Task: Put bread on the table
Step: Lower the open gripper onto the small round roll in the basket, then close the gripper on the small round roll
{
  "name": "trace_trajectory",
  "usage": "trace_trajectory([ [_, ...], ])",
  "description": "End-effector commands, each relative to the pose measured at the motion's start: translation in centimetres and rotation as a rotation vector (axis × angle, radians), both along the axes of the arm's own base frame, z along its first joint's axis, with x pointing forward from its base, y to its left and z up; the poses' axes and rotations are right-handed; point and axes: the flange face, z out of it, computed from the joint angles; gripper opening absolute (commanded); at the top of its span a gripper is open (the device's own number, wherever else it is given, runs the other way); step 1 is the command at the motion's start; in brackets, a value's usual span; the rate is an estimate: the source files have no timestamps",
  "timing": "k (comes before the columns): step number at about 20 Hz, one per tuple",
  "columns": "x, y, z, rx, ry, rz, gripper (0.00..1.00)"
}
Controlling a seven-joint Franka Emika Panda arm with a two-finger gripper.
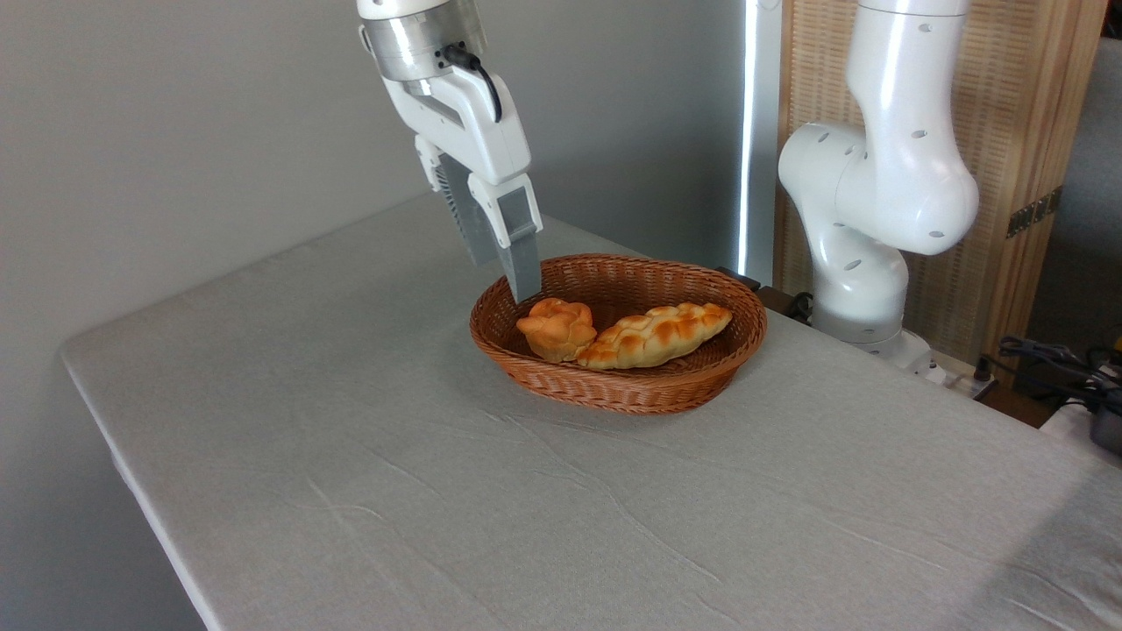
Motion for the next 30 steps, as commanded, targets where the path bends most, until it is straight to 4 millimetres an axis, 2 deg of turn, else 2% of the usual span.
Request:
trace_trajectory([
  [1,-4.6,-1.6,-1.9,-0.009,0.003,-0.054,1.00],
  [5,-7.3,-5.4,-5.7,-0.007,0.014,-0.156,1.00],
  [8,-8.5,-8.3,-9.0,-0.014,-0.009,-0.230,1.00],
  [12,-9.5,-9.9,-10.7,-0.015,-0.010,-0.274,1.00],
  [15,-9.5,-10.0,-10.9,-0.018,-0.019,-0.291,1.00],
  [24,-10.5,-10.1,-15.9,-0.013,-0.029,-0.340,1.00],
  [29,-10.9,-10.0,-17.0,-0.011,-0.024,-0.351,1.00],
  [30,-10.9,-10.0,-17.0,-0.011,-0.024,-0.351,0.96],
])
